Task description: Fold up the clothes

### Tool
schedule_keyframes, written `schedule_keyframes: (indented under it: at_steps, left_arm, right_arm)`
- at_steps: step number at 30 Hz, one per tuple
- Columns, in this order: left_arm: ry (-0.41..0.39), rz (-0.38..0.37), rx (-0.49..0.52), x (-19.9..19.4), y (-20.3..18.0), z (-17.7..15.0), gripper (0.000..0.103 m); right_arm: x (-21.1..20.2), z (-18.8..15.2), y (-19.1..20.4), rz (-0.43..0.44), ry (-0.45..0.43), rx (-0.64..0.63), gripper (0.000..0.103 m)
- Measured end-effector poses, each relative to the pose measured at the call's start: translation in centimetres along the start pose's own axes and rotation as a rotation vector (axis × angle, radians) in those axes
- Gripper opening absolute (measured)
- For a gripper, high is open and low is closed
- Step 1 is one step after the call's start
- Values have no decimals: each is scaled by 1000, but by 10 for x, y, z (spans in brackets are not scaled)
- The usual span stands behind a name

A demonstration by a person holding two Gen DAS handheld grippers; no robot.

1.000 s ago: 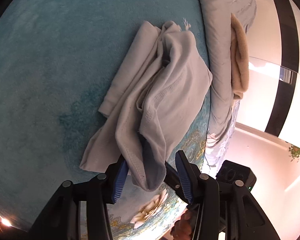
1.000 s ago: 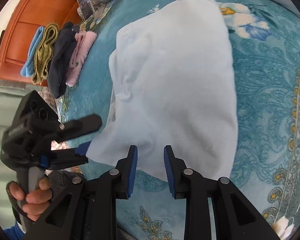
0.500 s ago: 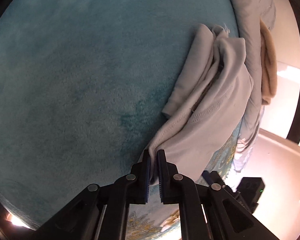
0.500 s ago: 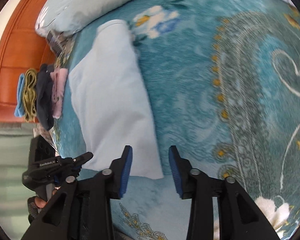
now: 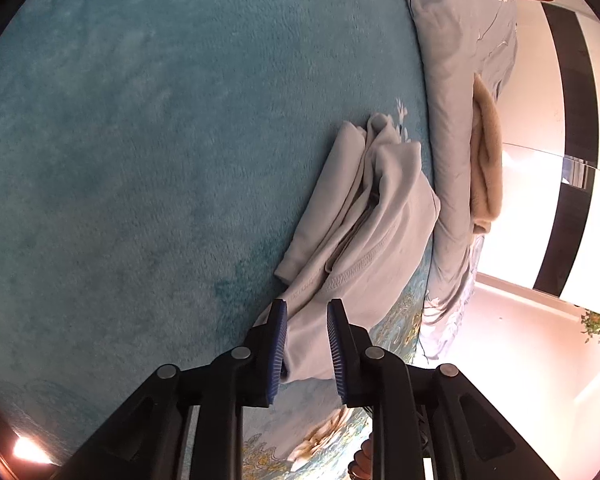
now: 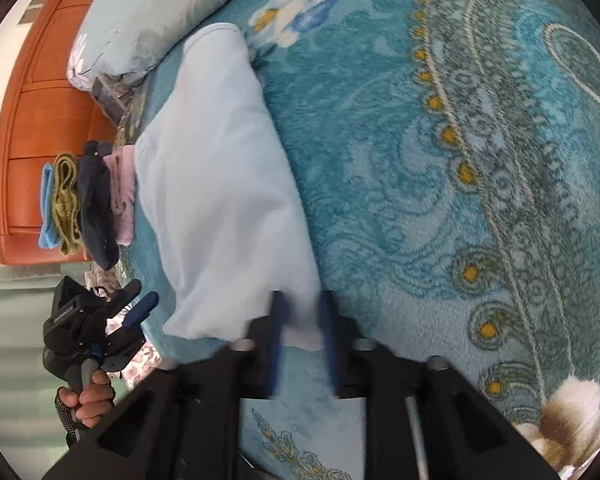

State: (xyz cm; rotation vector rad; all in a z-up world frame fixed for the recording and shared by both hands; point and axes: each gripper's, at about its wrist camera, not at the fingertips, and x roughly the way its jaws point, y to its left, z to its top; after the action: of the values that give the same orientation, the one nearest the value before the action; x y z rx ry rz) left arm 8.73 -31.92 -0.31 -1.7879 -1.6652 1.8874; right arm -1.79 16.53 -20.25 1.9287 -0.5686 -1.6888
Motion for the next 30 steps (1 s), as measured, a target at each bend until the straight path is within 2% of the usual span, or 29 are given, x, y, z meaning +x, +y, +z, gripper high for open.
schedule_keyframes:
  at_steps: [4, 7, 11, 14, 18, 20, 24, 25, 26, 28, 30]
  left_arm:
    - [-1, 0, 6, -2, -1, 1, 24]
    - [3, 0, 18, -3, -3, 3, 24]
    - [8, 1, 33, -4, -7, 5, 24]
    - [9, 2, 46, -1, -15, 8, 24]
    - [16, 13, 90, 16, -38, 16, 25]
    - [13, 19, 110, 32, -48, 4, 31]
    - [-2, 21, 146, 31, -59, 28, 47]
    - [-3, 22, 153, 35, -63, 32, 49]
    - [-2, 26, 164, 41, -68, 34, 52]
    - [6, 46, 182, 58, -87, 46, 56]
    - [17, 78, 202, 70, -95, 50, 56]
  right_arm:
    - [-9, 3, 4, 10, 5, -17, 5]
    - [-21, 11, 9, 5, 21, -75, 5]
    - [-50, 42, 7, -106, 35, -224, 4]
    - [-75, 81, -3, -170, 0, -231, 4]
    - [-81, 108, -11, -199, 8, -227, 5]
    - [-81, 108, -10, -183, 8, -235, 6]
    - [-95, 101, -19, -152, -66, -185, 8]
    - [-102, 98, -25, -140, -99, -152, 14]
    - [-108, 94, -32, -132, -137, -109, 29]
    - [-115, 79, -46, -81, -193, -25, 38]
    - [-108, 61, -57, -24, -188, 37, 39]
